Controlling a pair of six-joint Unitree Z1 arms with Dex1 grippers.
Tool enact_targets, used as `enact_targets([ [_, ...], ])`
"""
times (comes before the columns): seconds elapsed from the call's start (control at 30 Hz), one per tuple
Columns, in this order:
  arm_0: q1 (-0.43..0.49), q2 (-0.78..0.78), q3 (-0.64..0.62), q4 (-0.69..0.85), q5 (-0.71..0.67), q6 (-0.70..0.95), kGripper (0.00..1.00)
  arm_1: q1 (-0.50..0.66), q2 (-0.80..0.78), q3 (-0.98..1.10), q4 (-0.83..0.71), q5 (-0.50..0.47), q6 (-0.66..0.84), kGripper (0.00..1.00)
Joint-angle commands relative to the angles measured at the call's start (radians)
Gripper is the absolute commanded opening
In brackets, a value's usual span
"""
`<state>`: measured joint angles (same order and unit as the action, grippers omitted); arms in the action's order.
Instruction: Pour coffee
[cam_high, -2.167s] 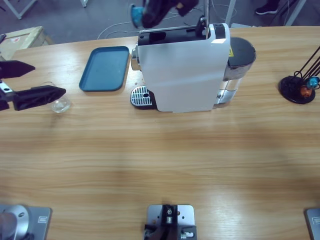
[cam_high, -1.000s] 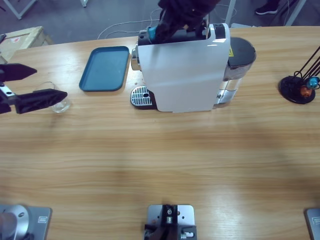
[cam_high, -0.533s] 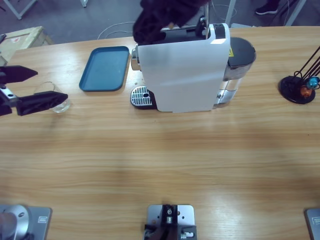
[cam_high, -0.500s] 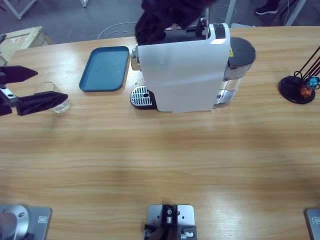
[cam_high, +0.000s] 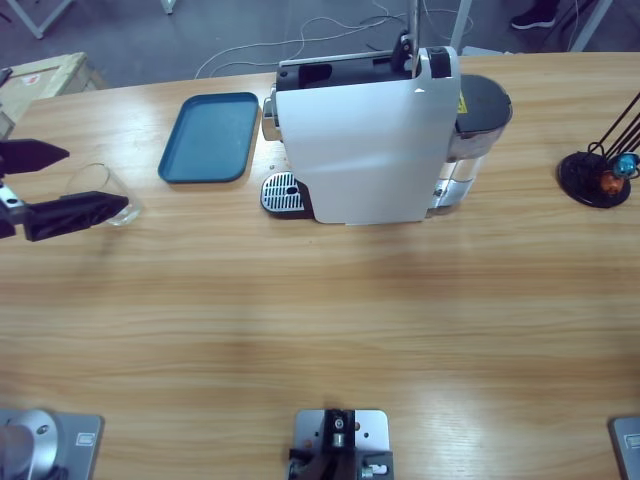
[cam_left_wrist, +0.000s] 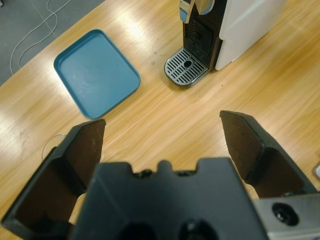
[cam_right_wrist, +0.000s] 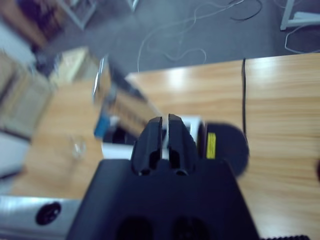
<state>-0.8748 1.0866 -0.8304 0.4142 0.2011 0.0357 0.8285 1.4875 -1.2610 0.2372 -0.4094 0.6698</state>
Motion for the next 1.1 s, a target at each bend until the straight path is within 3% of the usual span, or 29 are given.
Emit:
enact_targets([
  [0.03,0.01,-0.028,0.017,0.028,-0.014,0.004,0.991,-0.081,0.2,-0.077,-0.11,0.131,0.092,0.0],
  [0.1,0.01,-0.02,0.019,0.027,-0.014,0.004,0.991,-0.073,0.199,-0.075,-0.159,0.217,0.085,0.0],
  [0.37,0.01,-0.038,0.016,0.049,-0.009,0.005,0.991,-0.005,0.267,-0.087,-0.178,0.357,-0.008,0.0],
  [1.1,0.01,-0.022,-0.053,0.096,-0.008,-0.028,0.991,0.07,0.599,-0.066,-0.183,0.347,-0.038,0.0],
])
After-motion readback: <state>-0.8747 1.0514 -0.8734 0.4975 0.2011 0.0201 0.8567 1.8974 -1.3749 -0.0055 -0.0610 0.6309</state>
